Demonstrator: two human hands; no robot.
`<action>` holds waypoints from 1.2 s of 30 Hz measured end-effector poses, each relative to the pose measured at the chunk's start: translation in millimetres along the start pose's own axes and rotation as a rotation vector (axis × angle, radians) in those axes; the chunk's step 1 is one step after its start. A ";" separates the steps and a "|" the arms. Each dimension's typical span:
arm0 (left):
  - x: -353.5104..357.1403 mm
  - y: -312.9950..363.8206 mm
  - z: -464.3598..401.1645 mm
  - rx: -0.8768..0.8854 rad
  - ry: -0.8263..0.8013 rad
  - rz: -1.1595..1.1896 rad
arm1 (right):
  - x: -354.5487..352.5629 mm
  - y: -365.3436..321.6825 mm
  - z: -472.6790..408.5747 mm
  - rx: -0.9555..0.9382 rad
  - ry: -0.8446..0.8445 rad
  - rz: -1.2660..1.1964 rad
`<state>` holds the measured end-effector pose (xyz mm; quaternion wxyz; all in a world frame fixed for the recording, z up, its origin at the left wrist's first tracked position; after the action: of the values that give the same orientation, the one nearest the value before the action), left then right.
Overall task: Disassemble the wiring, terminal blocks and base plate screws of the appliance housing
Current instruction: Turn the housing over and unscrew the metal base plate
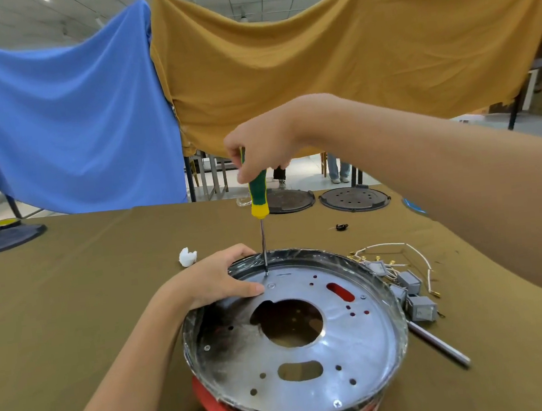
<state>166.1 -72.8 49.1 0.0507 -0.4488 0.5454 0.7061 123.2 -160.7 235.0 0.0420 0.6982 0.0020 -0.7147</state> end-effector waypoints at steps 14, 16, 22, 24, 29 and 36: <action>-0.6 -1.0 -1.2 -0.004 0.000 -0.013 | -3.2 5.7 -2.6 0.107 0.068 0.269; -0.7 -1.7 -1.2 -0.004 0.000 -0.012 | 0.5 4.6 -4.2 0.024 -0.005 0.125; -0.7 -1.5 -1.8 -0.001 0.006 -0.031 | 0.6 -1.6 7.6 -0.079 -0.062 -0.208; -1.1 -1.8 -1.6 -0.006 0.013 -0.039 | 3.6 4.6 4.1 0.009 -0.054 -0.064; -0.8 -1.4 -1.9 -0.006 0.015 -0.044 | -1.3 16.2 1.1 0.127 0.063 0.281; -1.1 -2.2 -2.6 -0.016 0.007 -0.063 | -0.3 5.4 9.3 -0.114 -0.020 -0.245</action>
<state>169.5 -73.6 48.2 0.0673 -0.4687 0.5257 0.7067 114.3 -166.7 235.8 -0.0060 0.6819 0.1272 -0.7203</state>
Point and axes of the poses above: each hand's wrist, its own z-axis away from the middle knuckle, its own x-axis out of the palm, y = z × x, the point moved 7 cm from there along -z, towards the middle knuckle
